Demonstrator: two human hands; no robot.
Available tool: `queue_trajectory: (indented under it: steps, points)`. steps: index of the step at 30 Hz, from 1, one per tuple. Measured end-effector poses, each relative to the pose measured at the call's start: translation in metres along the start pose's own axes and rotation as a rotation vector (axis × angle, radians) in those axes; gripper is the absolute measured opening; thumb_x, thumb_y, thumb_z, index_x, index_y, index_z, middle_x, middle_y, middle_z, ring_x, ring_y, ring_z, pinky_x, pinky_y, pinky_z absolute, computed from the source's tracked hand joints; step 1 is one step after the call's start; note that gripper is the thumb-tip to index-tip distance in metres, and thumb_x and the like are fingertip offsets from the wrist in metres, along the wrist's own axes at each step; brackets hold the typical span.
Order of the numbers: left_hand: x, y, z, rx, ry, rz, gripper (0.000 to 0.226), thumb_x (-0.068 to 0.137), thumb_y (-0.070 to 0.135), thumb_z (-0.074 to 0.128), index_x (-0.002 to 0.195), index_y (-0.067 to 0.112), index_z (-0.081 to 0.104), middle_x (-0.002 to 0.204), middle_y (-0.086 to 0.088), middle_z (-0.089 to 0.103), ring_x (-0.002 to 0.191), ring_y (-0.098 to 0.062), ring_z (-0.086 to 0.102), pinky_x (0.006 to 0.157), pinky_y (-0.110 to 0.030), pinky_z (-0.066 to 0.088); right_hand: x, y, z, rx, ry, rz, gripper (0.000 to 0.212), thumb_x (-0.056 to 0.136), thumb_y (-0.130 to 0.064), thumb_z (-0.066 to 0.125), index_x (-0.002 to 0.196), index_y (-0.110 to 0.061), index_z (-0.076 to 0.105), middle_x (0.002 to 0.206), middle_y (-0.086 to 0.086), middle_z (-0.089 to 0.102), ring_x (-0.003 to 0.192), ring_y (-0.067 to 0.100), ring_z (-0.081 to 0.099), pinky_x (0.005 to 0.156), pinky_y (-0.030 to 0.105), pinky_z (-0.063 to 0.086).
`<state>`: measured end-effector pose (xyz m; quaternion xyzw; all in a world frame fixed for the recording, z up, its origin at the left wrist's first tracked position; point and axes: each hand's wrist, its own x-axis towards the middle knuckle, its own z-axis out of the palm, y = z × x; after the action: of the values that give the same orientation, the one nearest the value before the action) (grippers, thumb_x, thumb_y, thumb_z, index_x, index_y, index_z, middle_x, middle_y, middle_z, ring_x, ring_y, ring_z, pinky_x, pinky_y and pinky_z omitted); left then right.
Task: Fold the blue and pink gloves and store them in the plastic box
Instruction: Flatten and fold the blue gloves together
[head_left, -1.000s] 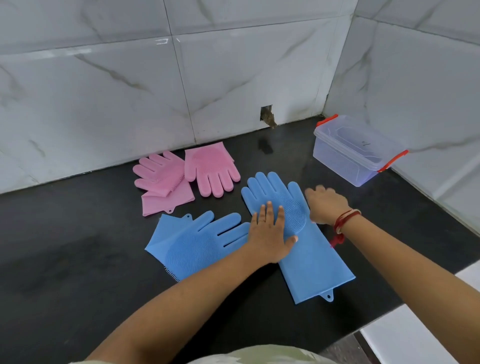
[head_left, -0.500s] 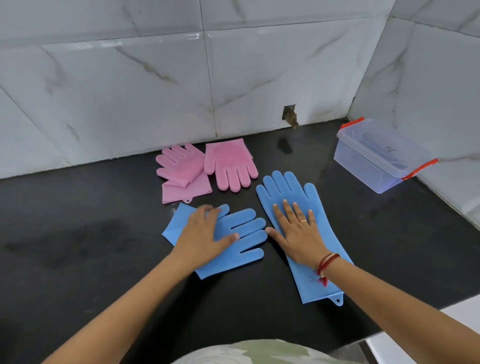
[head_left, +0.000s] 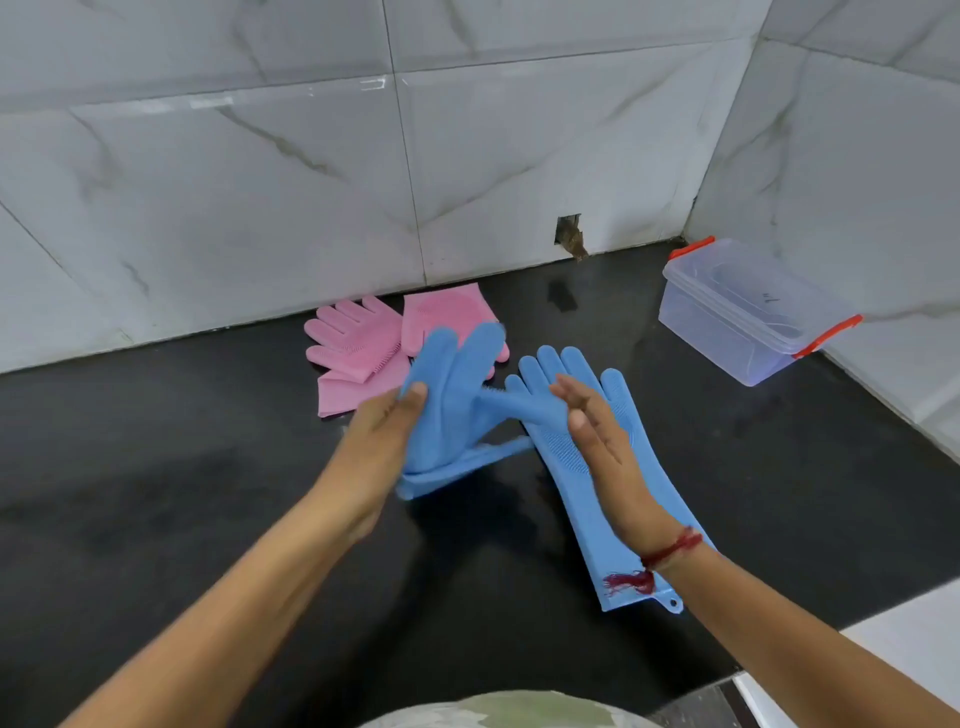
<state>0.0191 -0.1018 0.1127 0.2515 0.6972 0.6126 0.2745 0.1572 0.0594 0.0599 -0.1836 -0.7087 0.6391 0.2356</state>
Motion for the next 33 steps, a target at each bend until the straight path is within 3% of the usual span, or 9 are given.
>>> queue_trajectory:
  steps: [2, 4, 6, 10, 13, 16, 22, 27, 33]
  points:
    - [-0.003, 0.029, 0.002, -0.324, -0.193, -0.029, 0.037, 0.093, 0.035, 0.046, 0.103, 0.01, 0.072, 0.106, -0.009, 0.073, 0.098, -0.02, 0.069, 0.077, -0.028, 0.055, -0.007, -0.014, -0.008, 0.062, -0.144, -0.119, 0.074, 0.08, -0.061, 0.055, 0.139, -0.023, 0.032, 0.146, -0.007, 0.04, 0.133, 0.002, 0.039, 0.109, 0.018, 0.035]
    - [-0.005, 0.044, 0.016, -0.52, -0.34, -0.084, 0.036, 0.089, 0.036, 0.049, 0.104, 0.014, 0.074, 0.112, -0.007, 0.071, 0.104, -0.02, 0.067, 0.081, -0.028, 0.055, -0.011, -0.023, -0.013, 0.199, -0.227, -0.137, 0.096, 0.069, -0.069, 0.062, 0.141, -0.012, 0.032, 0.144, 0.002, 0.043, 0.132, 0.013, 0.044, 0.105, 0.026, 0.041]
    - [0.003, 0.045, 0.037, -0.698, -0.389, -0.217, 0.034, 0.09, 0.033, 0.05, 0.105, 0.015, 0.074, 0.112, -0.006, 0.071, 0.104, -0.018, 0.067, 0.08, -0.029, 0.056, -0.012, -0.028, -0.022, 0.425, -0.267, -0.072, 0.084, 0.072, -0.056, 0.069, 0.137, -0.009, 0.043, 0.138, 0.01, 0.053, 0.127, 0.025, 0.051, 0.099, 0.037, 0.047]
    - [0.041, 0.014, 0.084, -0.787, -0.172, -0.531, 0.036, 0.098, 0.032, 0.045, 0.121, 0.009, 0.06, 0.1, -0.011, 0.073, 0.088, -0.024, 0.071, 0.068, -0.035, 0.058, 0.003, -0.016, -0.054, 0.646, -0.108, 0.287, 0.05, 0.08, -0.034, 0.068, 0.123, -0.009, 0.062, 0.123, 0.011, 0.066, 0.111, 0.026, 0.064, 0.082, 0.034, 0.056]
    - [0.062, -0.019, 0.104, -0.773, -0.076, -0.602, 0.034, 0.098, 0.028, 0.046, 0.124, 0.008, 0.055, 0.106, -0.012, 0.069, 0.087, -0.023, 0.066, 0.069, -0.037, 0.053, 0.014, 0.008, -0.074, 0.501, -0.005, 0.52, 0.04, 0.087, -0.023, 0.059, 0.124, -0.009, 0.059, 0.118, 0.012, 0.068, 0.106, 0.027, 0.067, 0.081, 0.037, 0.058]
    - [0.067, -0.046, 0.113, -0.764, -0.168, -0.6, 0.036, 0.093, 0.01, 0.055, 0.129, 0.008, 0.053, 0.125, -0.018, 0.061, 0.107, -0.032, 0.062, 0.09, -0.048, 0.05, 0.022, 0.024, -0.08, 0.294, -0.021, 0.583, 0.04, 0.09, -0.009, 0.056, 0.129, -0.015, 0.05, 0.12, 0.012, 0.066, 0.107, 0.032, 0.065, 0.09, 0.046, 0.054]
    - [0.077, -0.053, 0.118, -0.829, -0.227, -0.392, 0.045, 0.076, -0.01, 0.057, 0.113, 0.016, 0.063, 0.113, -0.013, 0.069, 0.103, -0.032, 0.066, 0.084, -0.044, 0.056, 0.044, 0.005, -0.096, 0.237, -0.038, 0.373, 0.052, 0.087, -0.001, 0.057, 0.129, -0.029, 0.049, 0.118, 0.003, 0.068, 0.103, 0.024, 0.068, 0.076, 0.033, 0.059]
    - [0.089, -0.056, 0.125, -0.766, -0.13, -0.466, 0.053, 0.084, -0.014, 0.046, 0.131, 0.01, 0.05, 0.128, -0.016, 0.059, 0.114, -0.036, 0.058, 0.096, -0.051, 0.048, 0.073, 0.012, -0.1, 0.084, -0.049, 0.465, 0.046, 0.091, -0.003, 0.052, 0.134, -0.021, 0.044, 0.122, 0.007, 0.063, 0.102, 0.027, 0.066, 0.08, 0.037, 0.057]
    - [0.09, -0.077, 0.126, -0.637, -0.021, -0.54, 0.045, 0.085, -0.011, 0.048, 0.119, 0.018, 0.054, 0.115, -0.005, 0.065, 0.099, -0.025, 0.065, 0.067, -0.038, 0.059, 0.064, 0.038, -0.099, -0.028, 0.036, 0.577, 0.034, 0.091, -0.011, 0.057, 0.123, -0.014, 0.048, 0.12, 0.007, 0.062, 0.095, 0.02, 0.067, 0.068, 0.028, 0.058]
